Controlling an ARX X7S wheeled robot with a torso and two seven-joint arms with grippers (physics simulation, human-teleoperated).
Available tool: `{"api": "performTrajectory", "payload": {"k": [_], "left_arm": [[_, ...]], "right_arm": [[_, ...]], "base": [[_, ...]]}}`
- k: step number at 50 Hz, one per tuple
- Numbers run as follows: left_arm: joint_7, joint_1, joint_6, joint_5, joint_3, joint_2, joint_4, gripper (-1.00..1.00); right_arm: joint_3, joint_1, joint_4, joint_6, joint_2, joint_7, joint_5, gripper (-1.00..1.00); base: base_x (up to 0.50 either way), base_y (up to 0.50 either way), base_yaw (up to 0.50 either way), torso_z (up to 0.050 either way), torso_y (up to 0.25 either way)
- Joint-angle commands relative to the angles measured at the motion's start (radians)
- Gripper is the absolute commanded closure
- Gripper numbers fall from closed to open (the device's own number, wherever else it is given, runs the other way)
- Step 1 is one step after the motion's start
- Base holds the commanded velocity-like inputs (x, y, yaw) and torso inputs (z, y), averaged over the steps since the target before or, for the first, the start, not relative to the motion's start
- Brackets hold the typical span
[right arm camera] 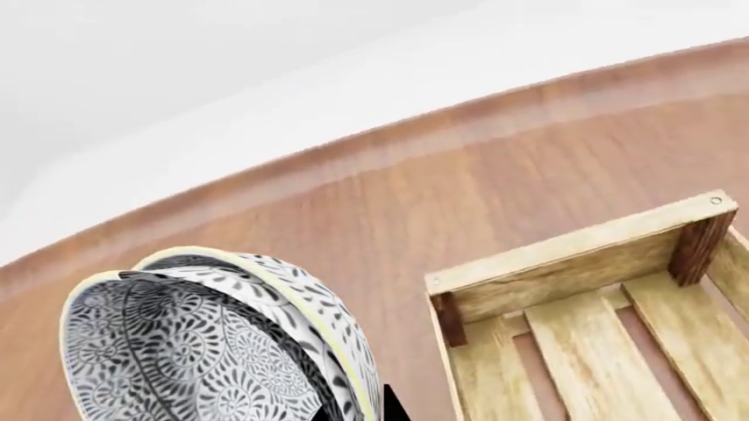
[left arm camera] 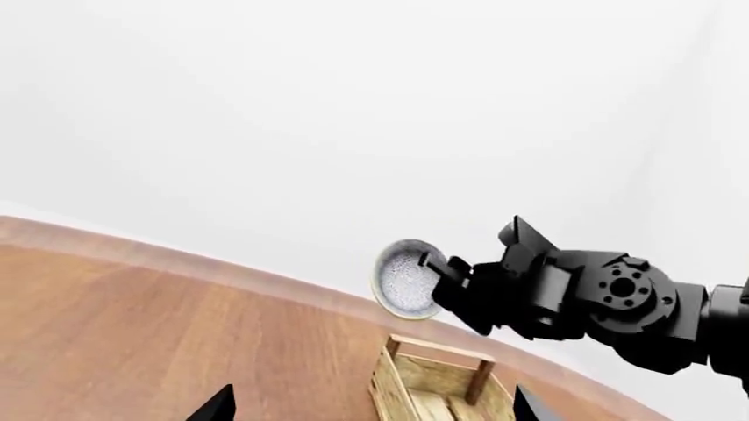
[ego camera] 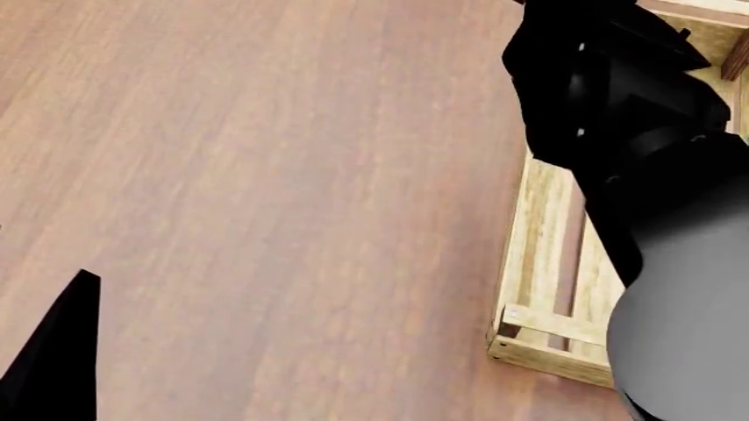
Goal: Stack the right bowl on the left bowl and place them in the tray.
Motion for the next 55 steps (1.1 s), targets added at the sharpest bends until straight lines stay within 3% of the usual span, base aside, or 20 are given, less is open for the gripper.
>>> {"api": "performTrajectory", "payload": {"k": [1, 8, 28, 39, 55], "left_arm": [[-0.007, -0.004, -0.008, 0.002, 0.005, 0.0, 0.002, -1.0], [-0.006, -0.001, -0.007, 0.001, 0.005, -0.001, -0.003, -1.0], [-0.011, -0.003, -0.006, 0.0, 0.005, 0.003, -0.019, -1.0], [-0.02, -0.005, -0.008, -0.009, 0.0, -0.002, -0.013, -1.0], [-0.021, -0.003, -0.006, -0.013, -0.002, -0.005, -0.01, -1.0]], "right_arm": [[-0.023, 0.012, 0.048, -0.008, -0.012, 0.061, 0.14, 1.0], [0.018, 0.023, 0.047, -0.055, -0.005, 0.073, 0.264, 1.0], [-0.021, -0.009, 0.045, -0.125, 0.013, 0.292, 0.338, 1.0], [-0.037, -0.013, 0.047, -0.053, 0.019, 0.455, 0.372, 1.0], [-0.029, -0.022, 0.047, 0.007, 0.026, 0.557, 0.435, 1.0]], "base": [[0.0, 0.0, 0.0, 0.01, 0.0], [0.0, 0.0, 0.0, 0.0, 0.001], [0.0, 0.0, 0.0, 0.0, 0.001], [0.0, 0.0, 0.0, 0.001, 0.001], [0.0, 0.0, 0.0, 0.0, 0.001]]}}
